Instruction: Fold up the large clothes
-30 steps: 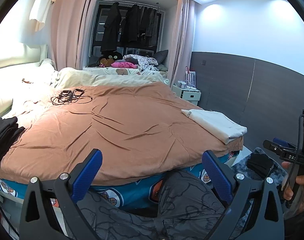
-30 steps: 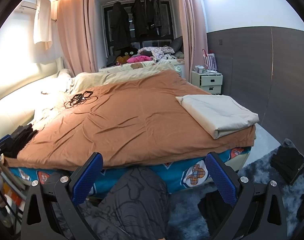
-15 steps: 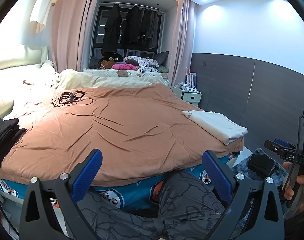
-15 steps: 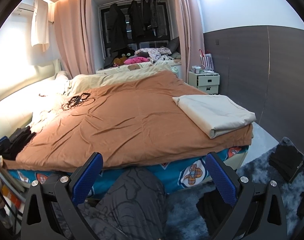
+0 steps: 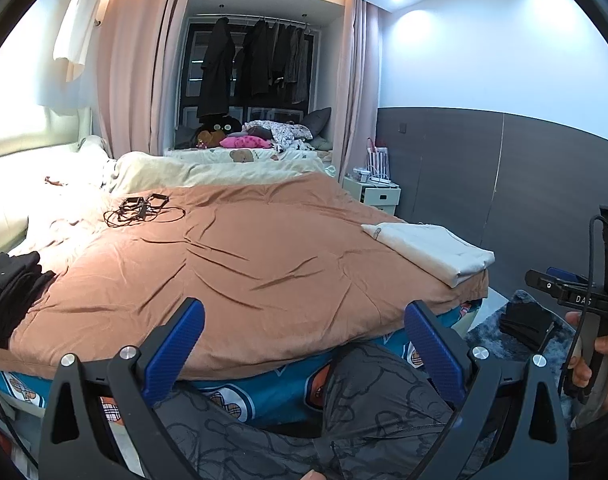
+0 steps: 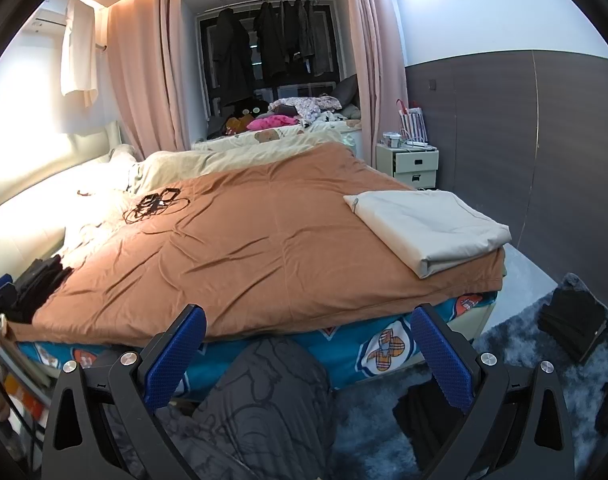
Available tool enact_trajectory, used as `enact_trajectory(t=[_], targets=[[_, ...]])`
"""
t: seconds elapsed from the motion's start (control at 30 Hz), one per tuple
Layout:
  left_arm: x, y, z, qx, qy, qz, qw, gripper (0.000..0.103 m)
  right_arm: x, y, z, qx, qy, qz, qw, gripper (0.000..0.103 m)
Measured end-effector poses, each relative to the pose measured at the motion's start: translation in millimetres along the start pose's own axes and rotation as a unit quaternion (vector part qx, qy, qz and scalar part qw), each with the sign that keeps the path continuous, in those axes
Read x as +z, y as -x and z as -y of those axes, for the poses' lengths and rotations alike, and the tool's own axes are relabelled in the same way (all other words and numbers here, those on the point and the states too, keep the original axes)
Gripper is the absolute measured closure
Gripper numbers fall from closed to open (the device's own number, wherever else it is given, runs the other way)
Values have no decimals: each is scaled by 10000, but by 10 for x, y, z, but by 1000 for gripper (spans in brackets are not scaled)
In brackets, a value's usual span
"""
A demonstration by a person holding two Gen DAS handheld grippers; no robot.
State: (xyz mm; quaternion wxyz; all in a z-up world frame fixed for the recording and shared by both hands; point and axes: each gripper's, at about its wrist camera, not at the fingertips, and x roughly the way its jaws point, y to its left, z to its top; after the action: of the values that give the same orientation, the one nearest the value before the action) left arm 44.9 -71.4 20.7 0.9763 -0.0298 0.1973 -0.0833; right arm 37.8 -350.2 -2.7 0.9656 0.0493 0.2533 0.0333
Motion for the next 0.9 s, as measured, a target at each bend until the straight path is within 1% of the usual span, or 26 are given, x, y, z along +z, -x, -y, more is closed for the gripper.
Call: enact_trajectory(t=[0.63,0.9], targets=[[8,24,32,65,11,-51,10000,1,8,-3,3,6,10,7,10000,0],[-3,64,37,156,-30,76,9998,1,12,-5,7,8,4,1,10000,0]])
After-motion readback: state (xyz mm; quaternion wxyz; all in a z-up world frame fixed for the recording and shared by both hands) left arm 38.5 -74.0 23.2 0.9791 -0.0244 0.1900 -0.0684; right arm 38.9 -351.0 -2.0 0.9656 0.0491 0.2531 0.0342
